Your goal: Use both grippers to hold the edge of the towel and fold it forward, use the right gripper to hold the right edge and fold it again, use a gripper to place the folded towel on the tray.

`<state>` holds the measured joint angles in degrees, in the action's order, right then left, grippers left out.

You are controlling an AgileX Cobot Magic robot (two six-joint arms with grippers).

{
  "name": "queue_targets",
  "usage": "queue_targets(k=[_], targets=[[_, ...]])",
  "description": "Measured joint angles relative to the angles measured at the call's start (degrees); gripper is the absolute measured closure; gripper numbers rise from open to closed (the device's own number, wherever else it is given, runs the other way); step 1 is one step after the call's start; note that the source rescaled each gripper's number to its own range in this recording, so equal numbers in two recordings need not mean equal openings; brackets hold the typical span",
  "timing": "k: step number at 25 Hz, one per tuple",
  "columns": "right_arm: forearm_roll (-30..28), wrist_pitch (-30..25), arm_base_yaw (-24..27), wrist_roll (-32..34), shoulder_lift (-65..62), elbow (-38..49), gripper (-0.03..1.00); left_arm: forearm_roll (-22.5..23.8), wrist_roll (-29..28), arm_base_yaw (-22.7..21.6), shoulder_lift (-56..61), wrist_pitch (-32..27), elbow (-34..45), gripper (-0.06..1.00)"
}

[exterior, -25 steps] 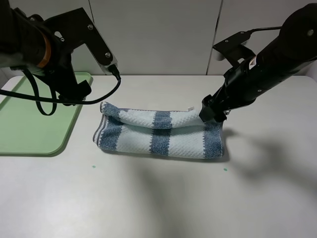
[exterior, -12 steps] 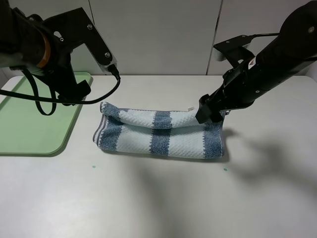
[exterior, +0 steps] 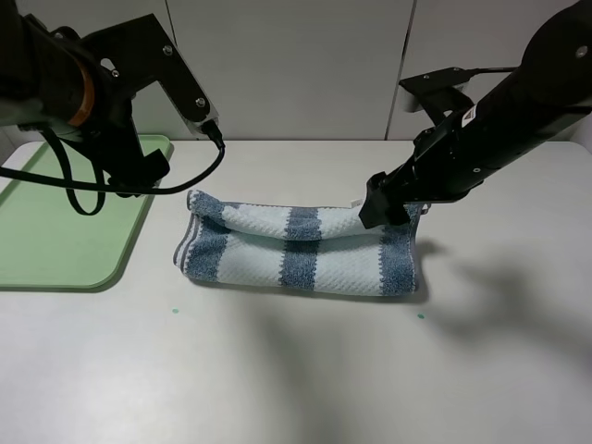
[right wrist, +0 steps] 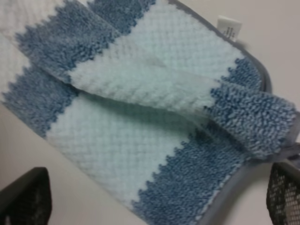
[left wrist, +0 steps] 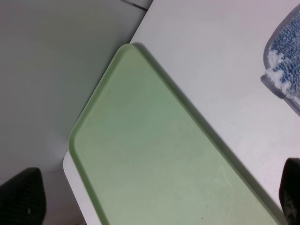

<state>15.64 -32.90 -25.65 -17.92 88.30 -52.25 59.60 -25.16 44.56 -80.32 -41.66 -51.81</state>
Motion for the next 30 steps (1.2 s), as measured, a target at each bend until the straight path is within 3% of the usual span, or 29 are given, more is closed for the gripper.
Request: queue_targets(k=[9,12,17,30], targets=[[11.14,-4.81,0.0,4.98,0.0,0.0,-0.03,0.0,0.0,0.0,0.0,0.0,0.0,-0.05],[12.27,-5.26,-1.5,6.1,0.0,0.0,-0.03,0.0,0.0,0.0,0.0,0.0,0.0,-0.05],[11.65,-0.05,-8.13,10.92,0.82,0.0,-0.03,0.0,0.0,0.0,0.0,0.0,0.0,-0.05],[12.19,13.92,-15.39,12.67,12.63,0.0,-0.03,0.0,0.0,0.0,0.0,0.0,0.0,-0.05]])
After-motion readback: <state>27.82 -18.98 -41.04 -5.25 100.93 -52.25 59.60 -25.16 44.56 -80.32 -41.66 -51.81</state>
